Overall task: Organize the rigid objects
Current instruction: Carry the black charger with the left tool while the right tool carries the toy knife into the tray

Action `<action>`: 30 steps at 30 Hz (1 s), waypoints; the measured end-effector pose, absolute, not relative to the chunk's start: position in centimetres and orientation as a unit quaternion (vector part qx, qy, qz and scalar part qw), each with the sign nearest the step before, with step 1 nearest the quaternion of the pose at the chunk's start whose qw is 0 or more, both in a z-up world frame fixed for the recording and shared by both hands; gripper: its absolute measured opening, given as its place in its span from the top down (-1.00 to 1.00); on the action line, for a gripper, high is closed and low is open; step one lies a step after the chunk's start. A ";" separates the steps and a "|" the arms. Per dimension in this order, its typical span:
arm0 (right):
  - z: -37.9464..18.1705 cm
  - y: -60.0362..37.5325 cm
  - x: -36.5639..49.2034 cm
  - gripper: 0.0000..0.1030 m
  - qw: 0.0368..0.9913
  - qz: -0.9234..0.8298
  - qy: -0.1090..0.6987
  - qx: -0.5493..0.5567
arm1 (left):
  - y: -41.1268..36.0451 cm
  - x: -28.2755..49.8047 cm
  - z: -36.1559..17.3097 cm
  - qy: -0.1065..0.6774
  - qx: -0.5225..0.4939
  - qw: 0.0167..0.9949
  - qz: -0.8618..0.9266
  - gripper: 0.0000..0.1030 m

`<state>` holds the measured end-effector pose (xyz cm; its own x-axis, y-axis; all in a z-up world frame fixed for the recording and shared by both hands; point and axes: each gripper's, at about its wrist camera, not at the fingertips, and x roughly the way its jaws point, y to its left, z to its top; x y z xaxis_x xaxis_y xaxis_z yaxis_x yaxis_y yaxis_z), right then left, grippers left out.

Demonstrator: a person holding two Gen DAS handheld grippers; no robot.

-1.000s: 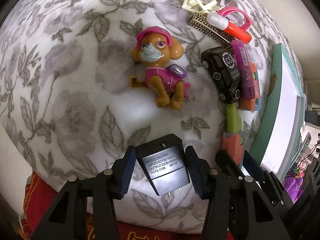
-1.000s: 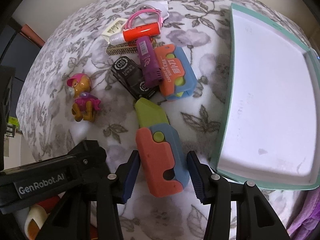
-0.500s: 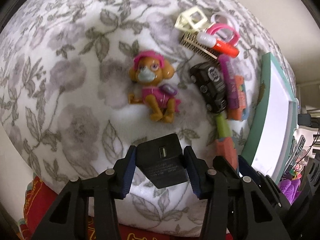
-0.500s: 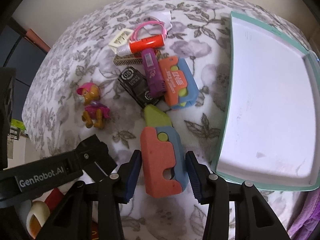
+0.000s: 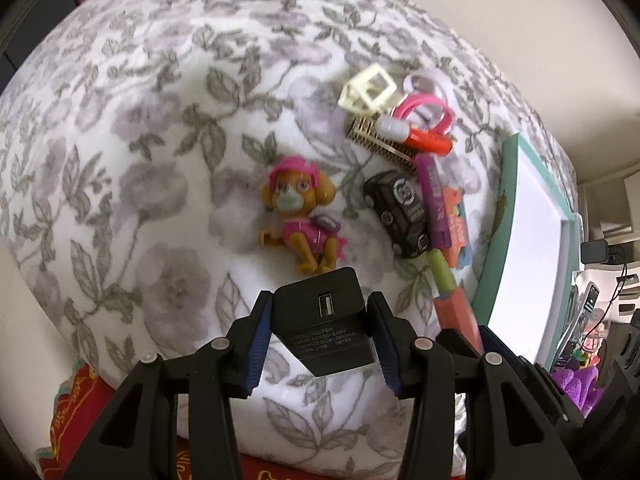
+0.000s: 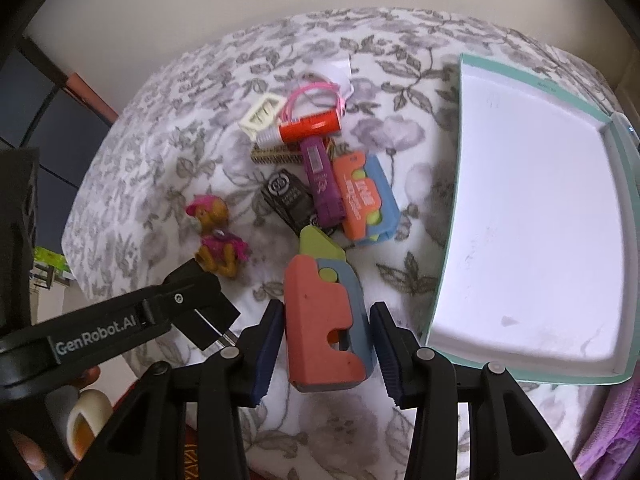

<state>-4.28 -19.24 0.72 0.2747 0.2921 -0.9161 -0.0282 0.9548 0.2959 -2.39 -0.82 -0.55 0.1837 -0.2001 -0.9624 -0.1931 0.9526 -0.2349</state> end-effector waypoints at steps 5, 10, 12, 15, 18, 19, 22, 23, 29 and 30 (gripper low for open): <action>2.2 -20.7 -3.9 0.09 0.804 0.097 0.571 0.138 | -0.5 -2.2 1.5 0.619 -0.146 0.771 -0.003 0.04; 3.1 -23.0 -3.1 0.09 0.812 0.074 0.553 0.173 | -1.9 -2.6 2.7 0.602 -0.123 0.789 -0.010 0.04; 3.3 -24.2 -2.6 0.09 0.815 0.058 0.548 0.179 | -3.1 -2.1 3.0 0.602 -0.116 0.790 -0.020 0.04; 3.7 -25.9 -1.7 0.09 0.822 0.031 0.540 0.180 | -5.8 -0.9 3.1 0.601 -0.098 0.792 -0.035 0.04; 3.8 -28.4 -1.1 0.09 0.826 -0.001 0.530 0.191 | -8.2 0.3 3.4 0.602 -0.077 0.793 -0.047 0.04; 3.7 -29.3 -0.9 0.09 0.826 -0.016 0.530 0.192 | -8.9 0.7 3.4 0.604 -0.073 0.792 -0.052 0.04; 3.3 -31.6 -0.4 0.09 0.824 -0.053 0.531 0.190 | -11.6 1.9 3.4 0.611 -0.058 0.786 -0.075 0.04; 3.1 -32.5 -0.2 0.09 0.823 -0.063 0.531 0.191 | -12.3 2.2 3.5 0.611 -0.053 0.786 -0.079 0.04; 2.1 -36.7 0.3 0.09 0.818 -0.100 0.529 0.203 | -17.7 4.4 2.8 0.617 -0.024 0.779 -0.109 0.04; 1.9 -37.3 0.3 0.09 0.817 -0.107 0.530 0.202 | -18.5 4.7 2.7 0.617 -0.021 0.778 -0.115 0.04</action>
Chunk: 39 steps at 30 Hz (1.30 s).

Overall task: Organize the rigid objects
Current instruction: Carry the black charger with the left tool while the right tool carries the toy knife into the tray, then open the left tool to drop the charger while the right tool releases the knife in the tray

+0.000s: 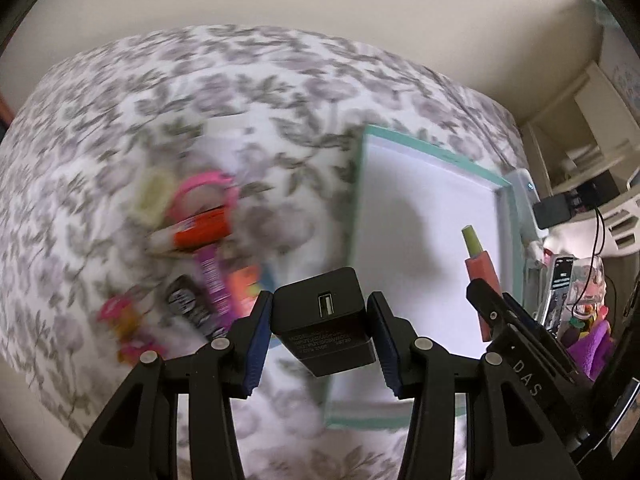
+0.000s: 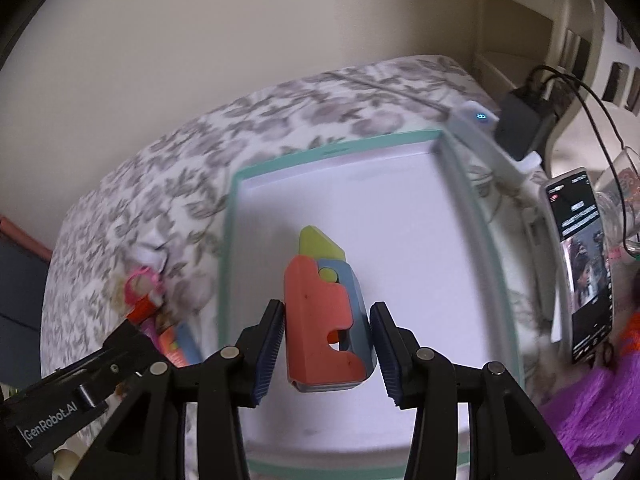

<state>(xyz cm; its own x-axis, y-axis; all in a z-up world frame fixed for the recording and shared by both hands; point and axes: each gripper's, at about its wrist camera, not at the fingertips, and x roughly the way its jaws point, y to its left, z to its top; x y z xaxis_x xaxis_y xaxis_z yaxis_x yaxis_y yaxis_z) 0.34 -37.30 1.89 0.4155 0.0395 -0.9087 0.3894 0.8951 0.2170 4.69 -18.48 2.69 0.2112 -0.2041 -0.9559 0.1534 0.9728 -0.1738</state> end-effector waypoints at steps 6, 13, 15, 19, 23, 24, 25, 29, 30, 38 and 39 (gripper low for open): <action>0.7 -40.0 1.2 0.09 0.807 -0.138 0.539 0.199 | -22.1 6.1 1.3 0.624 -0.002 0.770 -0.133 0.04; 0.5 -41.2 2.5 0.08 0.813 -0.152 0.535 0.174 | -25.3 7.5 0.2 0.614 0.018 0.773 -0.157 0.04; 0.0 -41.5 2.8 0.08 0.811 -0.153 0.537 0.173 | -25.9 7.9 -0.2 0.611 0.022 0.775 -0.160 0.04; -1.6 -42.0 3.1 0.09 0.802 -0.159 0.549 0.171 | -26.8 8.7 -1.2 0.607 0.033 0.778 -0.159 0.04; -2.9 -42.3 3.2 0.08 0.795 -0.160 0.559 0.175 | -27.1 9.2 -2.4 0.605 0.038 0.779 -0.157 0.04; -3.2 -42.3 3.2 0.09 0.793 -0.160 0.561 0.175 | -27.1 9.4 -2.8 0.606 0.038 0.780 -0.153 0.04; -3.5 -42.3 3.1 0.09 0.791 -0.160 0.564 0.174 | -27.1 9.5 -3.1 0.607 0.037 0.779 -0.151 0.04; -4.4 -42.0 3.2 0.09 0.785 -0.159 0.574 0.171 | -27.0 9.8 -4.4 0.612 0.036 0.776 -0.146 0.05; -4.4 -41.8 3.3 0.09 0.785 -0.160 0.575 0.164 | -27.0 9.7 -4.4 0.609 0.039 0.778 -0.148 0.05; -4.4 -41.6 3.1 0.08 0.783 -0.157 0.579 0.163 | -27.3 9.5 -4.8 0.612 0.045 0.774 -0.155 0.04; -4.4 -41.6 3.3 0.08 0.783 -0.157 0.580 0.162 | -27.3 9.4 -4.7 0.610 0.046 0.776 -0.155 0.04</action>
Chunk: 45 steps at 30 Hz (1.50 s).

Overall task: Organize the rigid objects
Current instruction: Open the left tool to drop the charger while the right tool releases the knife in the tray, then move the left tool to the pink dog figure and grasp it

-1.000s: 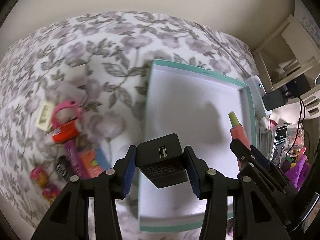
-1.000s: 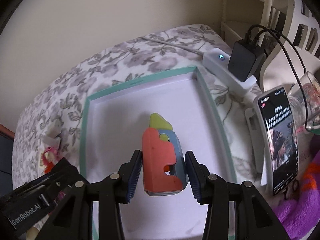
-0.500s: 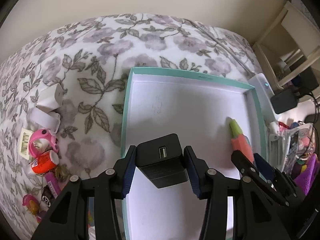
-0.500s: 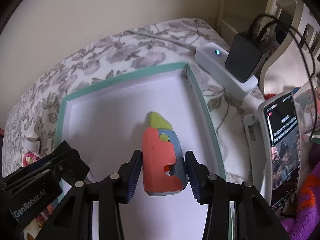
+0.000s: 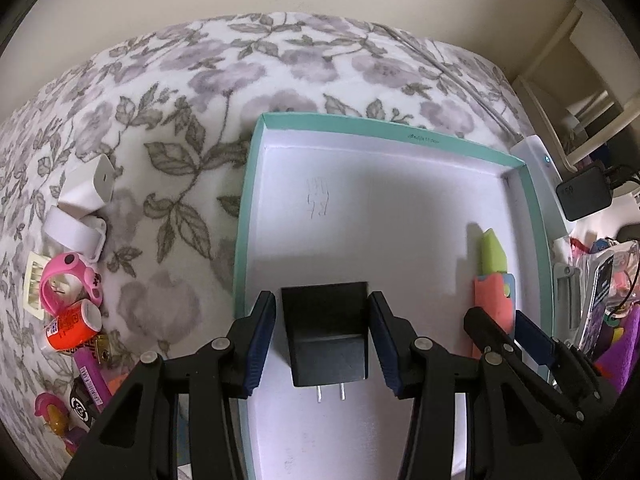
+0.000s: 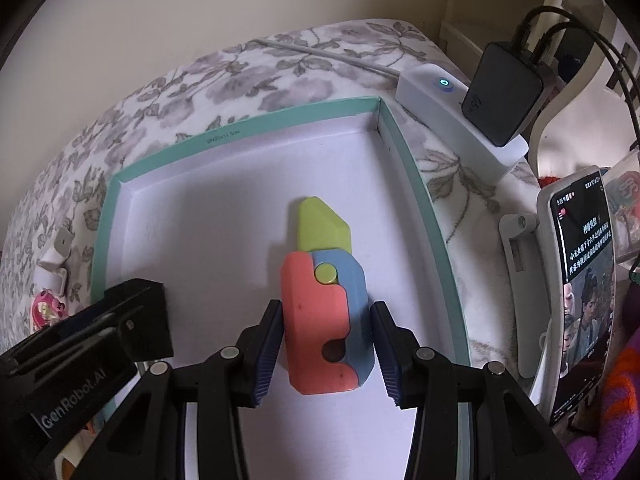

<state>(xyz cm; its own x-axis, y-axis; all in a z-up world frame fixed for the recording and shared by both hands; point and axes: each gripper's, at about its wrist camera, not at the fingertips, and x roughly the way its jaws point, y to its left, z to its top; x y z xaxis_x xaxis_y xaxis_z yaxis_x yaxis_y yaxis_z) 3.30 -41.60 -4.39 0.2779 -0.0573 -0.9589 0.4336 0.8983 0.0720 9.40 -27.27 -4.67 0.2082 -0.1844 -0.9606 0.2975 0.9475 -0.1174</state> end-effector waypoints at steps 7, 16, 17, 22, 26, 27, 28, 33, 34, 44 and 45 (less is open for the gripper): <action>-3.3 -41.3 3.3 0.07 0.789 -0.151 0.576 0.155 | -27.1 8.9 -2.4 0.584 0.060 0.795 -0.153 0.02; -0.8 -40.3 3.2 -0.17 0.805 -0.138 0.560 0.141 | -25.0 8.5 0.8 0.550 0.055 0.822 -0.139 -0.17; -0.7 -40.2 3.1 -0.20 0.806 -0.136 0.559 0.141 | -24.7 8.4 0.9 0.547 0.056 0.824 -0.137 -0.19; -0.1 -39.6 2.6 -0.37 0.812 -0.134 0.553 0.131 | -23.3 8.0 0.9 0.543 0.059 0.829 -0.123 -0.61; 0.0 -39.5 2.1 -0.48 0.812 -0.136 0.551 0.136 | -22.0 7.7 0.8 0.543 0.061 0.830 -0.112 -0.64; 0.0 -39.6 1.9 -0.52 0.812 -0.137 0.550 0.138 | -21.7 7.6 0.8 0.542 0.063 0.831 -0.110 -0.64; 0.1 -39.6 1.8 -0.55 0.812 -0.136 0.550 0.140 | -21.4 7.4 0.7 0.542 0.063 0.831 -0.106 -0.64; 0.9 -39.4 0.9 -0.69 0.819 -0.133 0.540 0.142 | -19.6 6.7 0.9 0.540 0.050 0.835 -0.095 -0.64; 1.2 -39.3 0.7 -0.71 0.820 -0.132 0.538 0.140 | -19.3 6.5 1.0 0.538 0.047 0.836 -0.094 -0.64; 3.6 -38.4 -1.0 -1.00 0.843 -0.130 0.508 0.122 | -16.1 4.2 2.8 0.529 0.022 0.846 -0.062 -0.84; 3.8 -38.2 -1.1 -1.00 0.845 -0.130 0.504 0.121 | -15.6 3.9 3.1 0.522 0.017 0.850 -0.060 -0.99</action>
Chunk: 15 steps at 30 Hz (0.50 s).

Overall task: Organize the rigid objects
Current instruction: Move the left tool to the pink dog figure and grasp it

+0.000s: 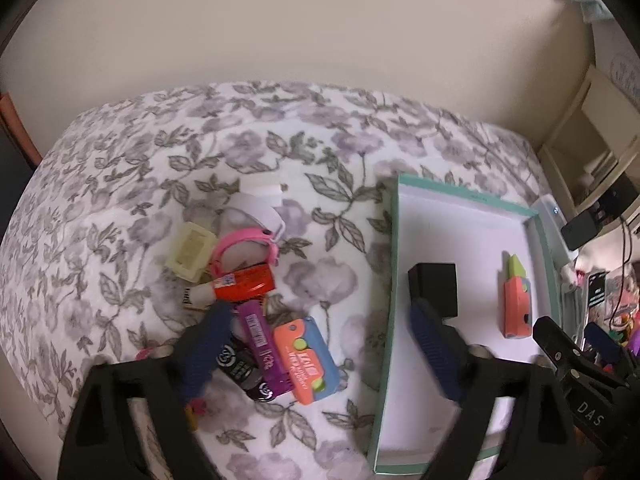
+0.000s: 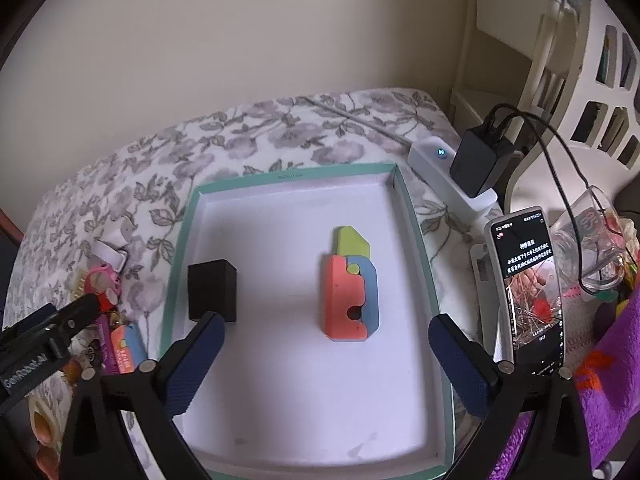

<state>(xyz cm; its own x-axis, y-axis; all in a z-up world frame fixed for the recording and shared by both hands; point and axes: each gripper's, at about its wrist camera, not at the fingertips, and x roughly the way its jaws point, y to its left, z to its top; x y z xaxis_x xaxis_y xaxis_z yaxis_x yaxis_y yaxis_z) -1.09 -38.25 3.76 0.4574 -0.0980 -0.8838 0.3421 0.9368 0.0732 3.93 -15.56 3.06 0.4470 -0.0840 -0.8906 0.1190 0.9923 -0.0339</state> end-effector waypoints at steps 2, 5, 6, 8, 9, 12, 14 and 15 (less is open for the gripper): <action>4.1 -37.9 -1.3 -1.00 0.849 -0.129 0.498 0.121 | -14.7 3.7 3.5 0.517 0.008 0.855 -0.048 -0.99; 4.6 -37.4 -1.4 -1.00 0.857 -0.123 0.485 0.126 | -13.1 3.7 4.4 0.504 -0.019 0.863 -0.037 -0.99; 4.8 -37.3 -1.4 -1.00 0.860 -0.121 0.479 0.128 | -12.7 3.6 4.7 0.499 -0.024 0.866 -0.033 -0.99; 5.2 -36.9 -1.4 -1.00 0.865 -0.116 0.469 0.135 | -11.6 3.4 5.3 0.484 -0.031 0.874 -0.023 -0.99; 5.3 -36.6 -1.3 -1.00 0.867 -0.109 0.466 0.140 | -10.9 3.4 5.5 0.476 -0.034 0.878 -0.014 -0.99; 5.7 -35.9 -1.2 -1.00 0.871 -0.097 0.460 0.145 | -9.2 3.4 5.9 0.467 -0.046 0.883 0.005 -0.99; 6.0 -35.3 -1.1 -1.00 0.874 -0.095 0.454 0.145 | -8.1 3.5 6.1 0.467 -0.052 0.883 0.009 -0.99; 6.1 -35.0 -1.1 -1.00 0.876 -0.094 0.451 0.145 | -7.5 3.5 6.3 0.467 -0.052 0.883 0.011 -0.99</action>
<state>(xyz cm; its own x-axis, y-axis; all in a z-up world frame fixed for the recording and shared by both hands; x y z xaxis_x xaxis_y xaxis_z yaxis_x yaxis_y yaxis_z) -1.13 -34.96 6.15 0.5757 -0.0338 -0.8170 0.2946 0.9406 0.1687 3.47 -7.54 6.30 0.5632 -0.0286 -0.8258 -0.0691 0.9943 -0.0815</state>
